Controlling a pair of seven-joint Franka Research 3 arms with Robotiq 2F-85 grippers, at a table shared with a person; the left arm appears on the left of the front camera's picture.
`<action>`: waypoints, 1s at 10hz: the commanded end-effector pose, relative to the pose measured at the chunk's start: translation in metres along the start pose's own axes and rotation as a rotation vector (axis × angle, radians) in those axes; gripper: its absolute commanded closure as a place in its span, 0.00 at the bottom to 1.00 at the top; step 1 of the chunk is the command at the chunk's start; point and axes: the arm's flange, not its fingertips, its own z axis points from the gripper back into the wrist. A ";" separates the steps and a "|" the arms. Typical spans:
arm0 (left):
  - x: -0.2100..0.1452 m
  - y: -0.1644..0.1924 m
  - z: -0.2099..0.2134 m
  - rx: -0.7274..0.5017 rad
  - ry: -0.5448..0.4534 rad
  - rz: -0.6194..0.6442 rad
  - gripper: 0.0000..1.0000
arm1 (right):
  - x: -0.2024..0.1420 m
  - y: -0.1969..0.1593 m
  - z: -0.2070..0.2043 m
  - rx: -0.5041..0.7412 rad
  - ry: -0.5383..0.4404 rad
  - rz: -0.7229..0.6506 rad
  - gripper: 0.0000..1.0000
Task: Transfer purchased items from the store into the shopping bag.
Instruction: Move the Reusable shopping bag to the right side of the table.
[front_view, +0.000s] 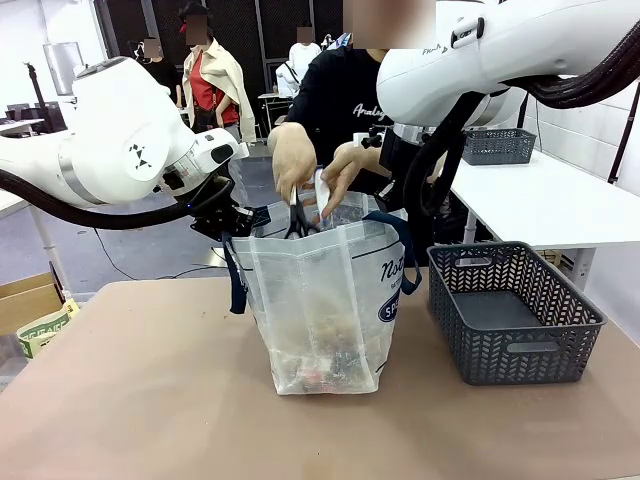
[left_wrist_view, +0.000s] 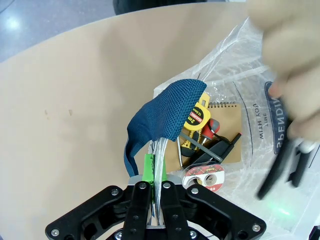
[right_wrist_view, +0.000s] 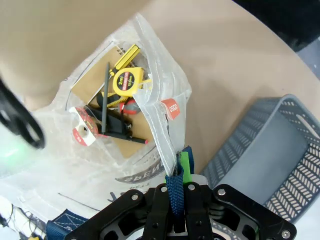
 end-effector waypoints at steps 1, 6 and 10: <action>0.000 0.001 0.003 0.003 -0.006 0.002 1.00 | 0.000 -0.001 0.001 -0.001 -0.001 -0.001 1.00; 0.000 0.001 0.003 0.003 -0.006 0.002 1.00 | 0.000 -0.001 0.001 -0.001 -0.001 -0.001 1.00; 0.000 0.001 0.003 0.003 -0.006 0.002 1.00 | 0.000 -0.001 0.001 -0.001 -0.001 -0.001 1.00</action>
